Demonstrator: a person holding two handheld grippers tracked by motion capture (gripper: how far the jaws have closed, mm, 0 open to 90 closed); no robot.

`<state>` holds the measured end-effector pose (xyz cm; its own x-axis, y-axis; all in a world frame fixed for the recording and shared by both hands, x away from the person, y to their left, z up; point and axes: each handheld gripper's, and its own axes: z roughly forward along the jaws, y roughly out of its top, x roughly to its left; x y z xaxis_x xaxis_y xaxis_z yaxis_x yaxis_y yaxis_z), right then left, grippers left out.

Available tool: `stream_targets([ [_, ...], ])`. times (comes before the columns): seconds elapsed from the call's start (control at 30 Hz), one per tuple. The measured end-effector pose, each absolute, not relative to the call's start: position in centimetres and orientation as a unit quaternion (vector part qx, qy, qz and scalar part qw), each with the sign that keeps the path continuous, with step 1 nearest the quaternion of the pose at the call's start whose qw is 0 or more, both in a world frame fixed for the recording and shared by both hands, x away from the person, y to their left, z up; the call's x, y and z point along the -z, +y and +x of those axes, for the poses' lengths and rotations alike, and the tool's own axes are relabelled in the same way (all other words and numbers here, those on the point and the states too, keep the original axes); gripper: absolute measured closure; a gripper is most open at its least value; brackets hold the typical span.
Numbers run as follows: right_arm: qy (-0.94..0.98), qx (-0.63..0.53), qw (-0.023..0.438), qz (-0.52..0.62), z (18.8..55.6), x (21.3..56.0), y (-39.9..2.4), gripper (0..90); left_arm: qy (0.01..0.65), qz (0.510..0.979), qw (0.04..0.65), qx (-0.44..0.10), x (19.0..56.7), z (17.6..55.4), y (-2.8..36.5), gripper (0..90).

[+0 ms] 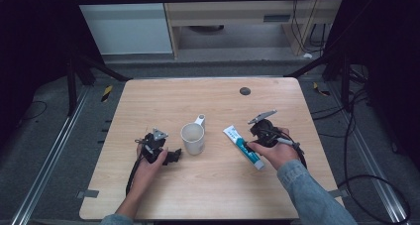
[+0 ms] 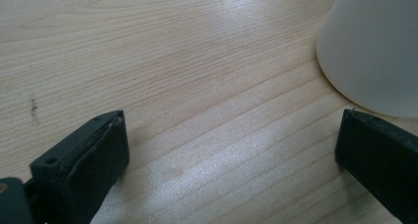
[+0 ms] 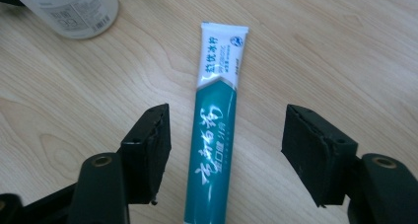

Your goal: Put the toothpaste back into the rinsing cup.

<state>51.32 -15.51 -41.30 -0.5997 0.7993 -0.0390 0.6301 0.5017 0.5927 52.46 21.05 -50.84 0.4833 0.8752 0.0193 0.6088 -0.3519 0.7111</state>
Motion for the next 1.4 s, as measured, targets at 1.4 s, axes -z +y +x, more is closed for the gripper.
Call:
stream_targets([
  [1.4,0.869,-0.187,0.074,0.452,57.9,45.3,-11.6,51.3,0.465,0.797,0.326,-0.204,50.8,52.6,21.0,0.0],
])
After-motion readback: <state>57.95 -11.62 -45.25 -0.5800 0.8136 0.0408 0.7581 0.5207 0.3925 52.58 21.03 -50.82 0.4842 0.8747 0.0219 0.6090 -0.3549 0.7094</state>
